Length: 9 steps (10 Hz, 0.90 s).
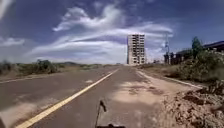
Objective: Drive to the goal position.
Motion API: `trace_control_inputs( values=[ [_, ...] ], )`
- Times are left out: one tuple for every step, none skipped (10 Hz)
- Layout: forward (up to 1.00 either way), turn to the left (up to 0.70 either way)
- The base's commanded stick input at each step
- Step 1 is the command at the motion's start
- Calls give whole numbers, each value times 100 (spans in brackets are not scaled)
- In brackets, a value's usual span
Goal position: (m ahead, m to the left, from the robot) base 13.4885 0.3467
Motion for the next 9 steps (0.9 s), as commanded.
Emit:
trace_control_inputs(
  values=[
    [100,-40],
    [100,-29],
    [100,-16],
    [100,-8],
    [100,-2],
    [100,0],
    [100,0],
    [100,0],
    [100,0]
  ],
)
